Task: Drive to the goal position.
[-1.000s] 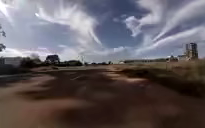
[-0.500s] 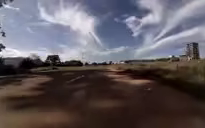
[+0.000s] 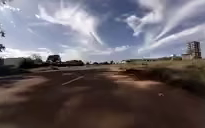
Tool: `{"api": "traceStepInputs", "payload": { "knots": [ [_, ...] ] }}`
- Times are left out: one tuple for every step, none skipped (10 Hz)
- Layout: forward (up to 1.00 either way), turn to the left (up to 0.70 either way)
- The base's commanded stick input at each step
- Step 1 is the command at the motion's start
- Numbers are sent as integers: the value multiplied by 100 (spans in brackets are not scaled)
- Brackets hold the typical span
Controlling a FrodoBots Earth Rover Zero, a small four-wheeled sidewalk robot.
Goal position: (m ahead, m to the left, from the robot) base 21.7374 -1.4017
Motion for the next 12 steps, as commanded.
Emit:
{"api": "traceStepInputs", "payload": {
  "knots": [
    [100,-39],
    [100,-39],
    [100,-39],
    [100,-39],
    [100,-39],
    [100,-26],
    [100,0],
    [100,0],
    [100,0],
    [100,0],
    [100,0],
    [100,0]
  ]
}}
